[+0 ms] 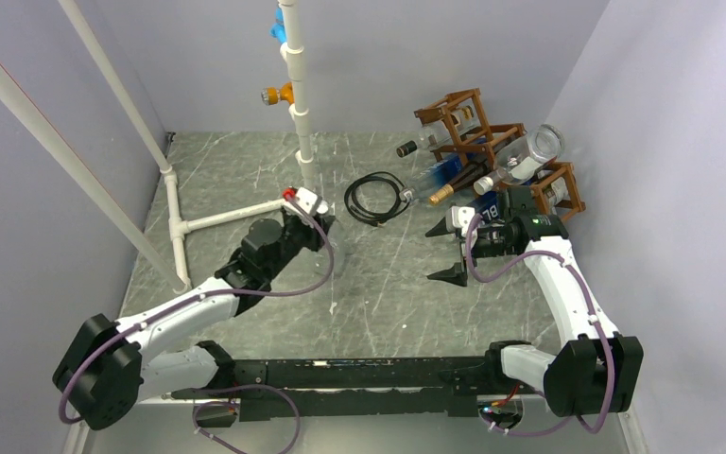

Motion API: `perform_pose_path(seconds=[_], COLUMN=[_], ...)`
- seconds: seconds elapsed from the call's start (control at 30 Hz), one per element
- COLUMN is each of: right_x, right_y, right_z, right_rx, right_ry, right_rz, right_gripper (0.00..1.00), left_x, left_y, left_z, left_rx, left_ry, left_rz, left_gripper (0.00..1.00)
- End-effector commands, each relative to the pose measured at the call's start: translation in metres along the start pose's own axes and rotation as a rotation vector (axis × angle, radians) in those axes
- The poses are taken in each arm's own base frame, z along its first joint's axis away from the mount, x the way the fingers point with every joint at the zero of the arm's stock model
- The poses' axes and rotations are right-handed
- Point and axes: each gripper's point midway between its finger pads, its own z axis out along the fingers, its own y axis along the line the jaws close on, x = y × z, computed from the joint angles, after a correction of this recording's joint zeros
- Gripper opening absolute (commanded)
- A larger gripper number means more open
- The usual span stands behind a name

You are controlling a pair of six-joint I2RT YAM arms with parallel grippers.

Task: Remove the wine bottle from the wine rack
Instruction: Pick up the wine bottle from the center of the board, then place the wine bottle at the center of the board.

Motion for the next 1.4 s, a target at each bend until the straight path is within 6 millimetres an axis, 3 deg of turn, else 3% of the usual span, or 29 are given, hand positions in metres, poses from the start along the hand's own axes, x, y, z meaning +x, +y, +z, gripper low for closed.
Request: perform_pose_path(seconds=[0.0, 0.23, 0.57, 1.03, 1.37], right_x=[-0.003, -0.002, -0.001, -0.001, 0.0], right_y=[-0.006, -0.007, -0.007, -0.007, -0.007], right_z=[0.001, 0.001, 0.001, 0.001, 0.001], right_rx=[0.007, 0.007, 0.005, 0.004, 0.004], right_ry=[-0.021, -0.019, -0.018, -0.015, -0.013], right_rz=[-0.058, -0.054, -0.052, -0.054, -0.054], right_gripper=[1.0, 1.0, 1.0, 1.0, 1.0], left_x=[-0.096, -0.104, -0.122, -0.175, -0.187], left_y=[0.044, 0.108, 0.175, 0.238, 0.289], left_z=[-0.016, -0.029, -0.045, -0.044, -0.021], left_rx=[-0.16, -0.387, -0.606, -0.742, -0.78], left_ry=[-0.3, -0.306, -0.356, -0.444, -0.52], left_rz=[-0.033, -0.015, -0.009, 0.002, 0.027], left_gripper=[0.0, 0.0, 0.0, 0.0, 0.0])
